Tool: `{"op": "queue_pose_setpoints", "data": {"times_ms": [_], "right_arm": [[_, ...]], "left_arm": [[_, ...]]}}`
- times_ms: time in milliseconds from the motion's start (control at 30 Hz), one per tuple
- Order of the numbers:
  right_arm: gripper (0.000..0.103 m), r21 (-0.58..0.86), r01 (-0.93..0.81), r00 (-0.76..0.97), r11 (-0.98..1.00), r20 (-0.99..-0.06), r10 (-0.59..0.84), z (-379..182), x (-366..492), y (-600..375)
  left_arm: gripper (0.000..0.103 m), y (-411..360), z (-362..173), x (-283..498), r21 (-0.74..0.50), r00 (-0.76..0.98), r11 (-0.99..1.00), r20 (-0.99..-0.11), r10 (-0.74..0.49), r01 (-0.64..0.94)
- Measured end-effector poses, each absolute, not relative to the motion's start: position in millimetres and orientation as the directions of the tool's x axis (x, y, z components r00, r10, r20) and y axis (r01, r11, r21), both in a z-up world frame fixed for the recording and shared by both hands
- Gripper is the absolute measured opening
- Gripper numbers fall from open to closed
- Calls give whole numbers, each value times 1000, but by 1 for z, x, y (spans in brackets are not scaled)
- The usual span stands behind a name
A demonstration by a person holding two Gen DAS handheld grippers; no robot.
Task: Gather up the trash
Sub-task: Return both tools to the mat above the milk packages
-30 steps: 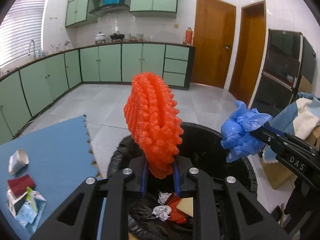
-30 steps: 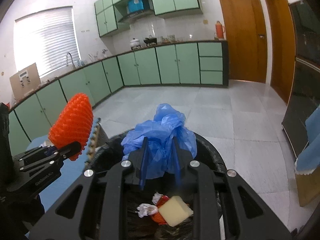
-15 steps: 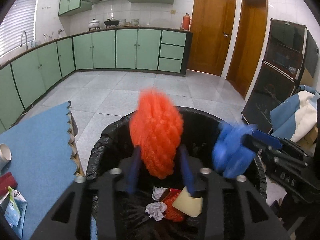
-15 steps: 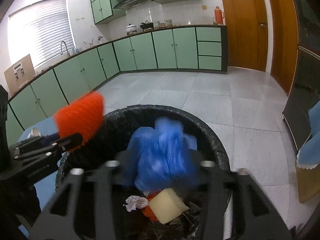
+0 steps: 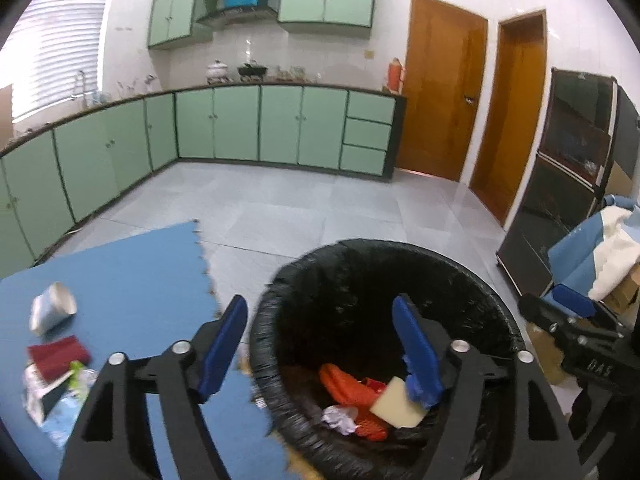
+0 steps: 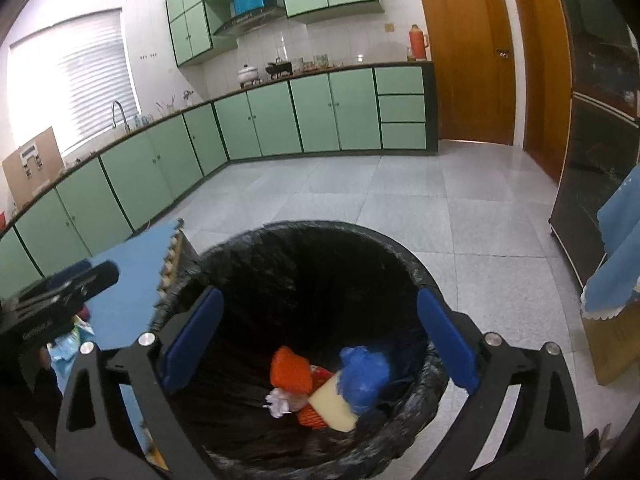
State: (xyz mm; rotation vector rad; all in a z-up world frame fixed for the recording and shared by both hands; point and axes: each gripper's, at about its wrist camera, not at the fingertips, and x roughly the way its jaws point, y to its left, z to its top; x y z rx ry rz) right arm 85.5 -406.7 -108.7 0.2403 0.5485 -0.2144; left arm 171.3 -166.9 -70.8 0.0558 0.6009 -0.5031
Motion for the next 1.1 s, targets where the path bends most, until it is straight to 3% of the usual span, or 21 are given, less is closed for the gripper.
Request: {"op": "queue_pose_setpoints", "data": {"times_ms": [567,833,1100], "right_arm": [[97,149,26,877,989,-478,48,-79,99,-261],[97,139,-85,867,987,-478,142,-97,114,-186],[97,107,-175,816,979,-540,205,-132,133,-117]], "left_arm": [[81,21,-57,129,-38,843,986,-513,-161,165],[81,81,-76,119,-1,845,999,-532,-45,53],[81,128,-106,120,35,822,999,-568,49,-36]]}}
